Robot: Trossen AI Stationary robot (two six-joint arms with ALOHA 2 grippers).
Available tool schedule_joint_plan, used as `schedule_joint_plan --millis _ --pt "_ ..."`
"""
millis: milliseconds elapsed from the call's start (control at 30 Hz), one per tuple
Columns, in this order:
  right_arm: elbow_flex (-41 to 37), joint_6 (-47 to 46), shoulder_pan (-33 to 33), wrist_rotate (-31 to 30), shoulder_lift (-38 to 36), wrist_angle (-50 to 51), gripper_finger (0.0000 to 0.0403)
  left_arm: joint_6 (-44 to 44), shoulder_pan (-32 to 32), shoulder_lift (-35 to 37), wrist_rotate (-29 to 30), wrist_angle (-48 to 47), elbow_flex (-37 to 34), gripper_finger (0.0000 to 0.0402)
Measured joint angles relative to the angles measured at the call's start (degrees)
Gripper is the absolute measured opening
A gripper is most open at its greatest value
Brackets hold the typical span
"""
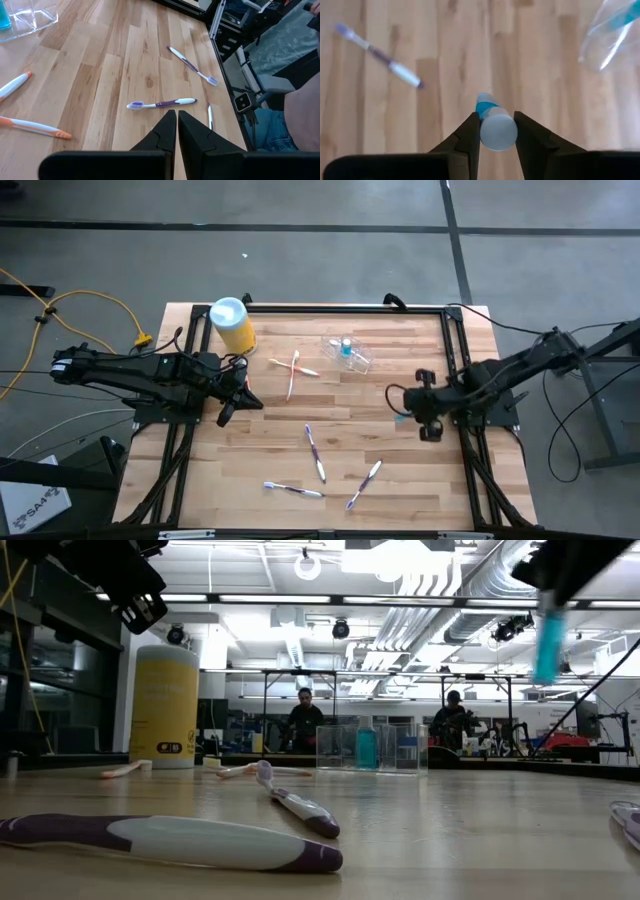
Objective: Pick & Place toothbrushing station
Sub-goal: Put the mouthwash into the transparent organizer
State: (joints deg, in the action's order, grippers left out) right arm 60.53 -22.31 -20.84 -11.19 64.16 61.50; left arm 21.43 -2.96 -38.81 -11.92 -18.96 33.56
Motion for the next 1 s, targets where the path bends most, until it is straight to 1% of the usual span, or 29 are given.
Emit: schedule_joint_plan --millis 167,300,467,633,833,933,1000 --pt "4.8 6.0 6.1 -0.9 4.4 0.6 0.0088 0.0 0.0 0.0 0.1 0.0 0.0 0.0014" --pt "8.5 11.3 11.9 -0.9 9.9 0.5 0.0088 0.0 0.0 -0.4 0.2 0.0 0.0 0.0014" --pt "13.5 12.8 19.4 -0.5 15.4 -0.6 0.0088 0.0 0.0 -1.8 0.2 0.0 0.0 0.0014" --pt "19.1 16.9 25.2 -0.3 18.8 -1.9 0.0088 0.0 0.0 -4.4 0.2 0.2 0.0 0.0014" --pt "25.7 19.5 31.3 3.9 22.8 -2.5 0.0088 0.0 0.0 -8.3 0.2 1.1 0.0 0.0014" --pt "27.6 20.4 33.5 4.3 25.1 -2.2 0.0088 0.0 0.0 -10.5 0.2 3.8 0.0 0.0014" --pt "28.4 21.2 34.5 5.6 26.8 -2.1 0.0088 0.0 0.0 -11.7 0.1 5.4 0.0 0.0014"
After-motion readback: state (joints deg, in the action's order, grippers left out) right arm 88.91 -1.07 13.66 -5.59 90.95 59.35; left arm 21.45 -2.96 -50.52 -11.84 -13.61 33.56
